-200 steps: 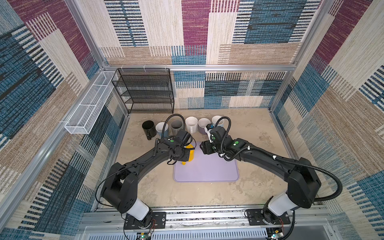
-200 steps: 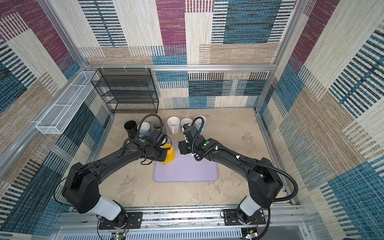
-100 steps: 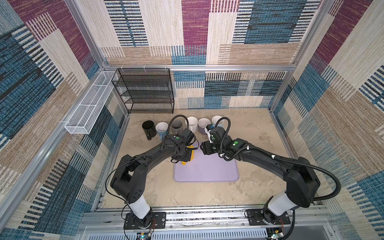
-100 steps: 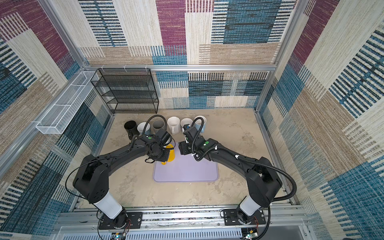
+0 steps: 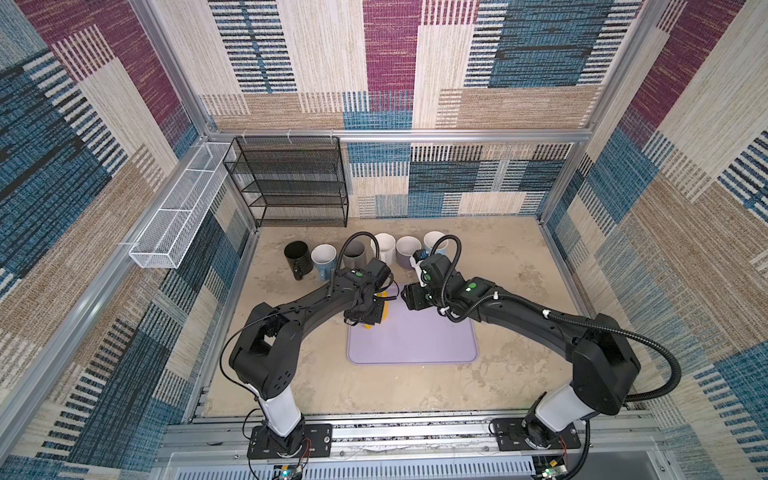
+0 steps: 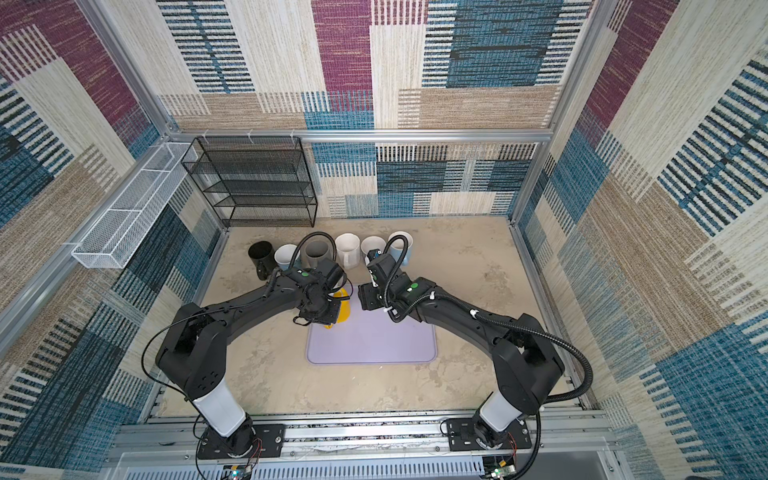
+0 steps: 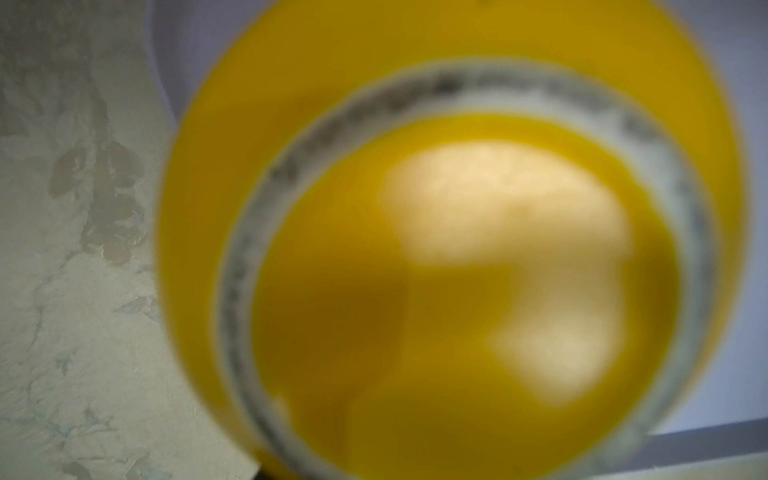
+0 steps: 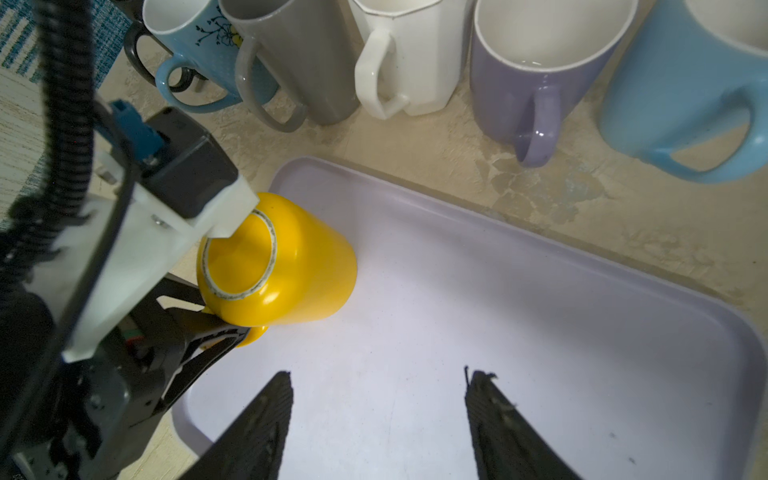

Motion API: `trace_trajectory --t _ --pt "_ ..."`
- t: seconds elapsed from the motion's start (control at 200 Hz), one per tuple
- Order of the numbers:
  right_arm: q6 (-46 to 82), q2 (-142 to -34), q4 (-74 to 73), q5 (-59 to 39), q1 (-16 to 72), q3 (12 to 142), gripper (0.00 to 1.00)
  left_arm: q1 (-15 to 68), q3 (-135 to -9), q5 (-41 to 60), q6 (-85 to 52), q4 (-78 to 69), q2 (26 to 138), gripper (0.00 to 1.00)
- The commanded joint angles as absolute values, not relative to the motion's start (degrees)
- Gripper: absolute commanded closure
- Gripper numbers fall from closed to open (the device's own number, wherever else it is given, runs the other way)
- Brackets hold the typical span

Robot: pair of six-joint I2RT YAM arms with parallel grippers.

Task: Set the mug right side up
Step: 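Grasp the yellow mug's base rim with the left gripper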

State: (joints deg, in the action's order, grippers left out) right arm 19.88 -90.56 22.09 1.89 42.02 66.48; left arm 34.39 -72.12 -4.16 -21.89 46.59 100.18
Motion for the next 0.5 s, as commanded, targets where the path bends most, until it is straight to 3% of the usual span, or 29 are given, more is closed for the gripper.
trace_trajectory --t 0.0,0.491 --pt "19.9 -90.4 20.4 1.3 42.1 66.5 0.31 34.5 -72.9 -5.0 -20.5 47.6 100.6 0.77" --pt "19.9 -89.5 20.4 1.7 42.0 66.0 0.31 34.5 -73.7 -5.8 -19.9 48.5 100.8 1.0"
